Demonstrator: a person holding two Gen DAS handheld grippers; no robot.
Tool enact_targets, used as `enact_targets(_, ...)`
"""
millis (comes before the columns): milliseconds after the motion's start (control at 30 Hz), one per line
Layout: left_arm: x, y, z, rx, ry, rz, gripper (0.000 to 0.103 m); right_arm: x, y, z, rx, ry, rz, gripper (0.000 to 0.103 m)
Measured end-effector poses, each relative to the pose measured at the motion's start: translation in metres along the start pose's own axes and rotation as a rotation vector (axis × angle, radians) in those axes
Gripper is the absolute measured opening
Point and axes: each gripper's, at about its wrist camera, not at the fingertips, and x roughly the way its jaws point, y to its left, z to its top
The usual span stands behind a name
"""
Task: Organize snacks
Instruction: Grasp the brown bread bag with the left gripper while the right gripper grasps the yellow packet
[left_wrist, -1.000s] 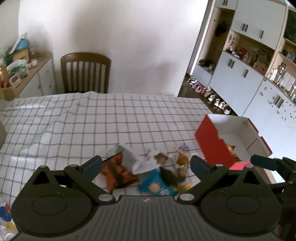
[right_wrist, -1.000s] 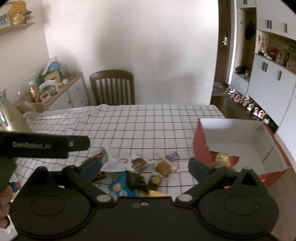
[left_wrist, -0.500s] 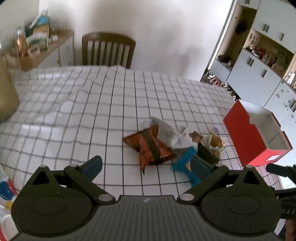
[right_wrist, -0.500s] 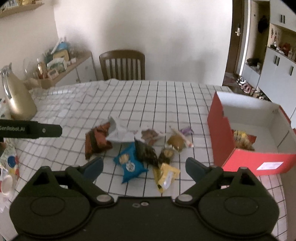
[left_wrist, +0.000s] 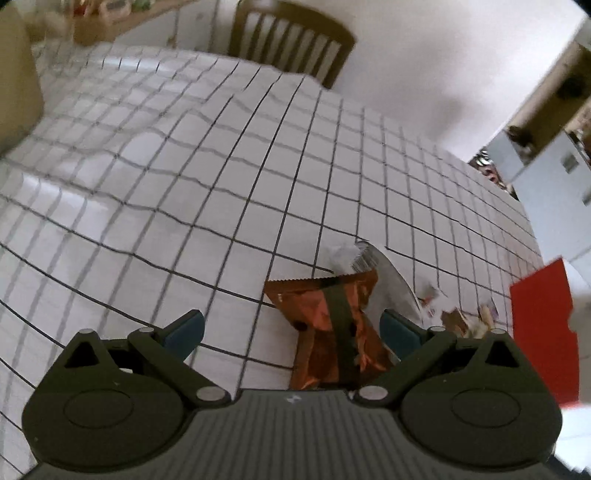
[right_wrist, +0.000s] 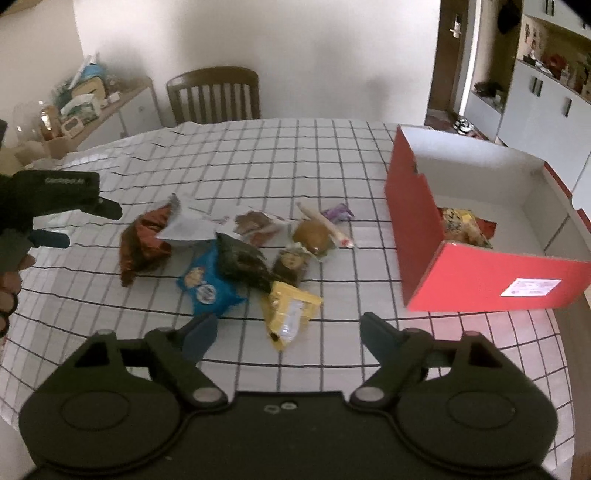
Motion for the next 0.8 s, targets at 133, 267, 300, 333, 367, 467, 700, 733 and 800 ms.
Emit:
enact_targets(133, 0.018, -0.006, 0.003, -0.034, 0.027, 0.023, 0.102, 0.018, -0.005, 0.005, 0.037, 0.018, 0.002, 0.077)
enact_targets(267, 0.032, -0.011, 0.003, -0.053, 0.051, 0.047, 0.102, 0.037, -0.007, 0.005, 0.048, 0.044, 0.009, 0.071)
enact_targets(300, 0.035, -0.012, 0.002, -0.055, 0.059, 0.051, 0.102, 0.041, -0.007, 0.005, 0.048, 0.051, 0.012, 0.07)
enact_targets(333, 0.038, -0.013, 0.001, -0.058, 0.066, 0.057, 0.101, 0.045, -0.007, 0.004, 0.047, 0.059, 0.015, 0.067)
enact_targets(367, 0.041, -0.013, 0.001, -0.066, 0.073, 0.064, 0.101, 0.049, -0.007, 0.003, 0.046, 0.067, 0.016, 0.064)
enact_targets(467, 0.048, -0.009, 0.0, -0.11, 0.089, 0.064, 0.101, 0.06, -0.008, 0.002, 0.051, 0.094, 0.021, 0.057)
enact_targets(700, 0.054, -0.013, -0.002, -0.101, 0.086, 0.05, 0.092, 0.081, -0.012, 0.005, 0.093, 0.128, 0.048, 0.05)
enact_targets(733, 0.053, -0.013, -0.002, -0.102, 0.082, 0.051, 0.089, 0.083, -0.012, 0.006, 0.098, 0.132, 0.051, 0.048)
enact_targets(800, 0.052, -0.014, -0.001, -0.105, 0.079, 0.04, 0.07, 0.086, -0.013, 0.006, 0.11, 0.136, 0.063, 0.043)
